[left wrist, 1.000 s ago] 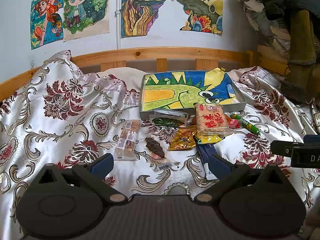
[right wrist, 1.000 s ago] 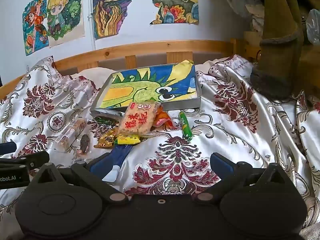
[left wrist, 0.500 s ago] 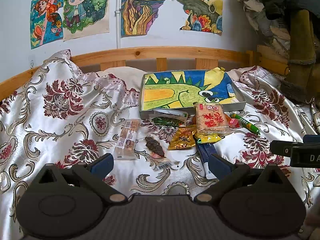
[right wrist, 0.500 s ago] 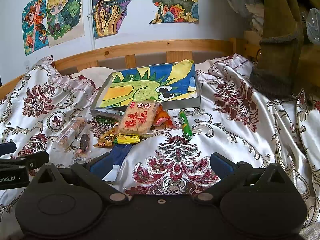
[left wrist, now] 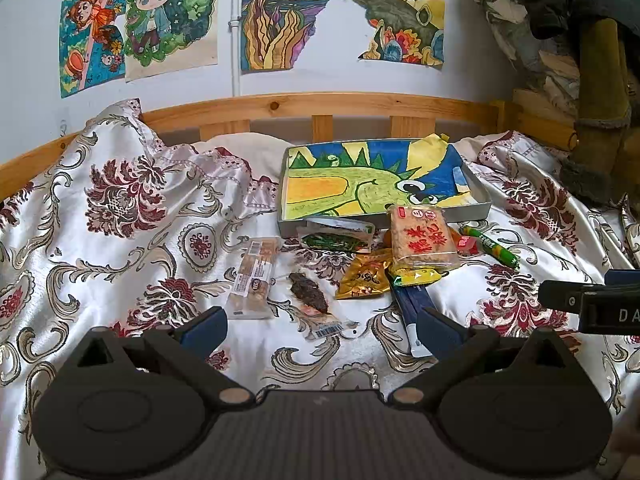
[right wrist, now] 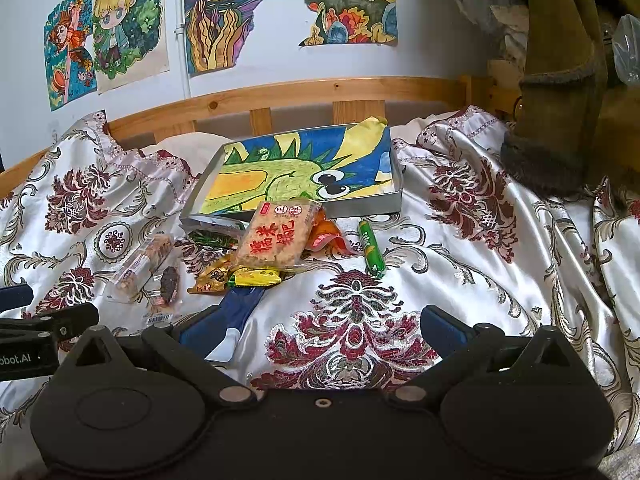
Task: Organize snacks
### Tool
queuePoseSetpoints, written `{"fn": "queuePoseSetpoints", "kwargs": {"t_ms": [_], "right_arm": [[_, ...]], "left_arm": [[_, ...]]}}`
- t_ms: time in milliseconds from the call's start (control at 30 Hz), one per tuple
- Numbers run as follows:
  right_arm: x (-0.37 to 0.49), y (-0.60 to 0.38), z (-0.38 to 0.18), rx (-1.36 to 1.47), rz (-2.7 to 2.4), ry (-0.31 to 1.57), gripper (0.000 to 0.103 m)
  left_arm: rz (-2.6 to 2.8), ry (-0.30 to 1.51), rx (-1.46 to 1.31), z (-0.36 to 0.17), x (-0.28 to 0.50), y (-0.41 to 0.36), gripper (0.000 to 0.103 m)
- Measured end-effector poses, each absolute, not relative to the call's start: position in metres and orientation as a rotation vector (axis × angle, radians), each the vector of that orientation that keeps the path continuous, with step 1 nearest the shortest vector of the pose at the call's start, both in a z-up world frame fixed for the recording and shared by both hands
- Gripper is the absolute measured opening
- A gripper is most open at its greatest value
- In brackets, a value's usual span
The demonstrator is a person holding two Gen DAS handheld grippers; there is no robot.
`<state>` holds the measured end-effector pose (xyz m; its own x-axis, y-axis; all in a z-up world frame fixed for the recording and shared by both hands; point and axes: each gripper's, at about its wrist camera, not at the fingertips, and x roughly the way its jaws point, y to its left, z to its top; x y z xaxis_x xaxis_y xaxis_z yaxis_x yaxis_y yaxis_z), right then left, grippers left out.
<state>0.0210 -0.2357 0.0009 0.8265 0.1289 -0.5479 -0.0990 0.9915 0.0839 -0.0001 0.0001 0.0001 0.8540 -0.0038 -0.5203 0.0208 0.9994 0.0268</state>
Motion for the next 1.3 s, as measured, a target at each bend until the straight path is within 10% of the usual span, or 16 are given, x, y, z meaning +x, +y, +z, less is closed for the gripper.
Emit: {"fn": "queuePoseSetpoints", "kwargs": {"t_ms": [1300], "right_arm": [[0.119,-0.264,0.006,-0.022,0.083,0.553,0.102]], "left_arm": [[-0.235,0.792,0.02,-0.029,0.107,-0.044,0.102]]}}
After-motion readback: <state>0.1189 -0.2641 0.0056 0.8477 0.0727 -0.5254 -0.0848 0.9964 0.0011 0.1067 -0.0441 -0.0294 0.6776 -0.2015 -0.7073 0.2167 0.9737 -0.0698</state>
